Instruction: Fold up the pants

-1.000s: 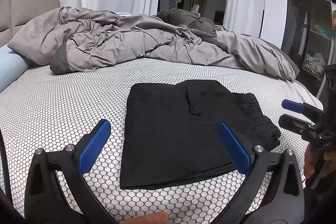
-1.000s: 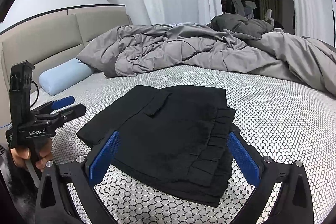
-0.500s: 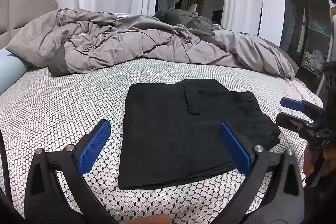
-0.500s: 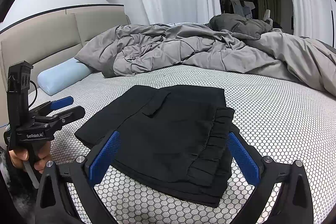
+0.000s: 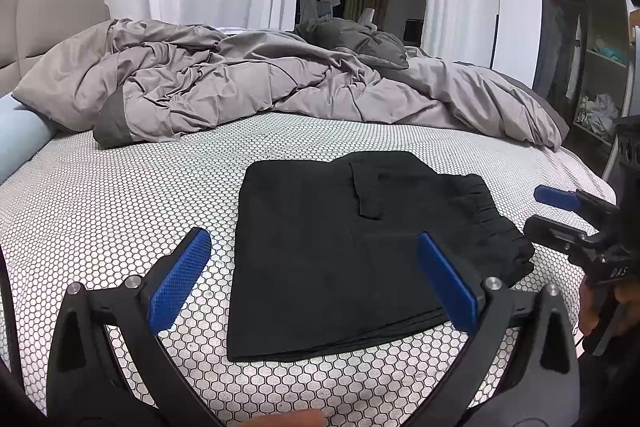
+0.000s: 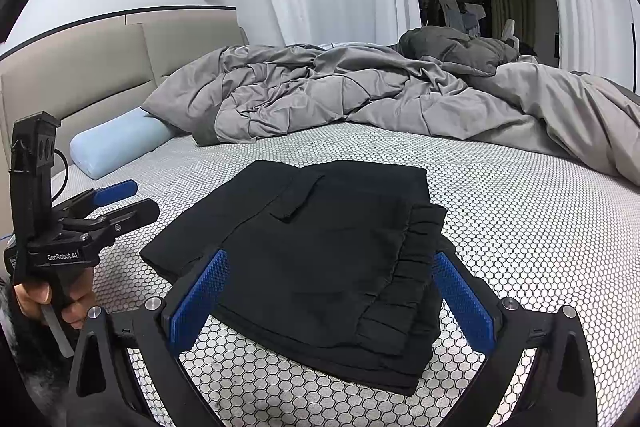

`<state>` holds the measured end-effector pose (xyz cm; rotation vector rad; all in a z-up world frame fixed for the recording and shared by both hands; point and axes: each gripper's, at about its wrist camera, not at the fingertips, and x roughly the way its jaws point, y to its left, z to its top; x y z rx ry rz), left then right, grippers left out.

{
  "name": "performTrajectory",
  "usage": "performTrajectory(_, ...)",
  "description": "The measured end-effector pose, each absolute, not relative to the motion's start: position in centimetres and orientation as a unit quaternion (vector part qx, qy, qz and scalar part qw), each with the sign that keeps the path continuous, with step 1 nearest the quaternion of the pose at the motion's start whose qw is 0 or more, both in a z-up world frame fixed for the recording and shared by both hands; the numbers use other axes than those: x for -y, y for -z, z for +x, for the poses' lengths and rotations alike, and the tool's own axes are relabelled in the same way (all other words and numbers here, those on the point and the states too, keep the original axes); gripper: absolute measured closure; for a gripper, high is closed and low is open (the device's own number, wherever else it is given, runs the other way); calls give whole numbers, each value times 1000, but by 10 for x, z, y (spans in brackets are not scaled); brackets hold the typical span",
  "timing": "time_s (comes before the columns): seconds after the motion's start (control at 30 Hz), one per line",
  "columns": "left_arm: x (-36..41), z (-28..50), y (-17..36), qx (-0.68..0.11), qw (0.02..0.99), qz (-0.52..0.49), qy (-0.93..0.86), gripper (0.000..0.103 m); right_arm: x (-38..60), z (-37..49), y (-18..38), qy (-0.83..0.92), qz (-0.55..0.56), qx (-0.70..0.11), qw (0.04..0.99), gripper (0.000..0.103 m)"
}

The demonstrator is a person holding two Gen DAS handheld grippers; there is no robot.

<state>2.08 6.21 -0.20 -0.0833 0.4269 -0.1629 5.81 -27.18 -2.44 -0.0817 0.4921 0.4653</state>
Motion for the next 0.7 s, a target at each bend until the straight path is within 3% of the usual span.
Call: performTrajectory(0.7,-67,23,1,-209,973,-44,82,1,274,58,25,-229,-45,-241,942,0)
